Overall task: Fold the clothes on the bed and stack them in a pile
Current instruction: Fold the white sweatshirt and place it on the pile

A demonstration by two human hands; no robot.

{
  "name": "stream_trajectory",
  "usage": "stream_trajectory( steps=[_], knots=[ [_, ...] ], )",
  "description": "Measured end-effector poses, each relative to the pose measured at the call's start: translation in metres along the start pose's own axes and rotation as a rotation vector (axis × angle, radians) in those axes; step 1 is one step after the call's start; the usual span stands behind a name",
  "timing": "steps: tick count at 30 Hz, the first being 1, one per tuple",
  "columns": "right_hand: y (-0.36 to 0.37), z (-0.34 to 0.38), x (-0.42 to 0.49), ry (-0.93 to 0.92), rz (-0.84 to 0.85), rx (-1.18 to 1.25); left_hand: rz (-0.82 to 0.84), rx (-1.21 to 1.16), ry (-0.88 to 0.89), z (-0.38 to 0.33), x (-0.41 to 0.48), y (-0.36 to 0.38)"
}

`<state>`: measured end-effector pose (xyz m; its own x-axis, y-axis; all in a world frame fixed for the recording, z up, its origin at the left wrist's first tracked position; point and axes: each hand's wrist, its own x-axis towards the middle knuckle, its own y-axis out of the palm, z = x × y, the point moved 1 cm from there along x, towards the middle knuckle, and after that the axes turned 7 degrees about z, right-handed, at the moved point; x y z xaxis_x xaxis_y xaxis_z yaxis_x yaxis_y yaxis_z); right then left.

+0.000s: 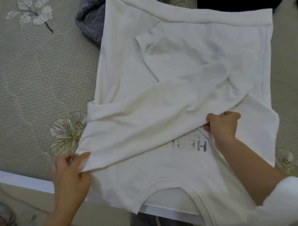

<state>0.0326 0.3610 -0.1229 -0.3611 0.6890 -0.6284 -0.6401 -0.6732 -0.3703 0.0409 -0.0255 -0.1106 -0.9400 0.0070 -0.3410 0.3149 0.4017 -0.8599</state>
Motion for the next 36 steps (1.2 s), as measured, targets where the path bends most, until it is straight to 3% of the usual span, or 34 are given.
stream_trajectory(
  steps=[3, 6, 9, 12, 15, 23, 27, 32, 36],
  knots=[
    [0.009, 0.007, -0.017, -0.371, -0.189, -0.351, -0.067, 0.011, 0.158, -0.021, 0.007, -0.007],
    [0.038, 0.008, -0.035, -0.697, 0.096, -0.666, 0.028, 0.054, 0.332, -0.056, 0.024, 0.006],
    [0.059, -0.008, -0.032, -0.723, 0.379, -1.092, 0.199, 0.266, 0.346, -0.073, 0.049, 0.034],
    [0.055, -0.032, -0.017, -0.613, 0.423, -1.274, 0.236, 0.383, 0.178, -0.053, 0.085, 0.047],
    [0.044, -0.050, -0.013, -0.605, 0.343, -1.304, 0.229, 0.247, 0.046, -0.032, 0.109, 0.040],
    [0.038, -0.054, -0.023, -0.601, 0.341, -1.328, 0.246, 0.252, 0.104, -0.023, 0.111, 0.038],
    [0.007, -0.079, -0.056, -0.641, 0.346, -1.319, 0.244, 0.289, 0.278, -0.015, 0.068, 0.037],
    [-0.058, -0.155, -0.118, -0.531, 0.335, -1.227, 0.435, 0.380, 0.511, 0.013, -0.032, 0.047],
    [-0.098, -0.205, -0.156, -0.441, 0.285, -1.170, 0.514, 0.480, 0.712, 0.021, -0.061, 0.045]
  ],
)
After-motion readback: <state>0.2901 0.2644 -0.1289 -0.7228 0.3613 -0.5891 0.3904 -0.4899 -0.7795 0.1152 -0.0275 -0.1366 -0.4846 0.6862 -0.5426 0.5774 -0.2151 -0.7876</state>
